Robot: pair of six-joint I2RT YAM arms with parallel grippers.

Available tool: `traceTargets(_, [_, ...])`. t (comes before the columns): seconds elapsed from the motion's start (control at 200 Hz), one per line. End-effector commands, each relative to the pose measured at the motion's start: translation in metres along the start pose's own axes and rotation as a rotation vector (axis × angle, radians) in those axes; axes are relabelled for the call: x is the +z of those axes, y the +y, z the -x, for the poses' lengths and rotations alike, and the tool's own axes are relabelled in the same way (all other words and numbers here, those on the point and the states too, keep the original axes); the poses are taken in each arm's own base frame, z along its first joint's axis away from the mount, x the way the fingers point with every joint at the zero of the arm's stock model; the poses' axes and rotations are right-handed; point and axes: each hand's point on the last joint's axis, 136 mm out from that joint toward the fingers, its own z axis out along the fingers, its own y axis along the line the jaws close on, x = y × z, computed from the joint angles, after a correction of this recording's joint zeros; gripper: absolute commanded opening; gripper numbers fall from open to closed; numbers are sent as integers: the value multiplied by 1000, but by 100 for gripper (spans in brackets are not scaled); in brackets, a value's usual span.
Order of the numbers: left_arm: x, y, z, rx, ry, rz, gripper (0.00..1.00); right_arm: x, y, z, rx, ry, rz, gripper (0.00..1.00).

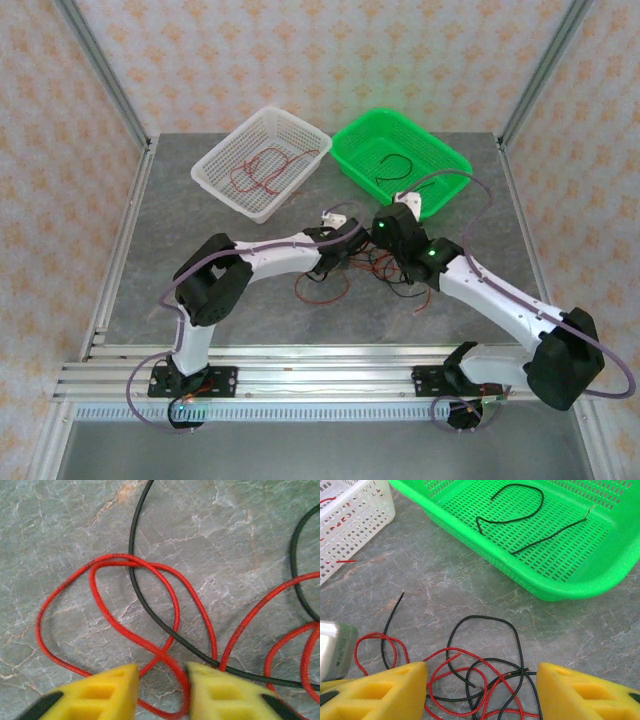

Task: Untangle the cables

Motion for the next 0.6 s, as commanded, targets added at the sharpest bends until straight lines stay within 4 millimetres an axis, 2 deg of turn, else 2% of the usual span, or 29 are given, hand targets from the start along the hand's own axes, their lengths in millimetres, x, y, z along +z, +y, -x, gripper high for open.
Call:
traceTargets(0.0, [-2,11,11,7,-29,57,13,-8,-8,4,42,-26,-4,59])
traceTargets(0.075, [-5,12,14,6,-39,64,0,-10,-9,3,50,-25,3,59])
traceTargets(0.25, [-15,14,24,1,-67,61,0,-11,-6,-6,79,-8,45,59])
traceTargets(0.4, [-33,11,38,-2,-98,32,0,-8,3,-17,123,23,118,59])
traceTargets(0.425, [-47,11,46,-14,-120,10,0,-8,6,-18,134,28,135,59])
traceTargets(0.596, [-87,7,70,-11,-178,-49,0,-1,18,-27,208,56,238,59])
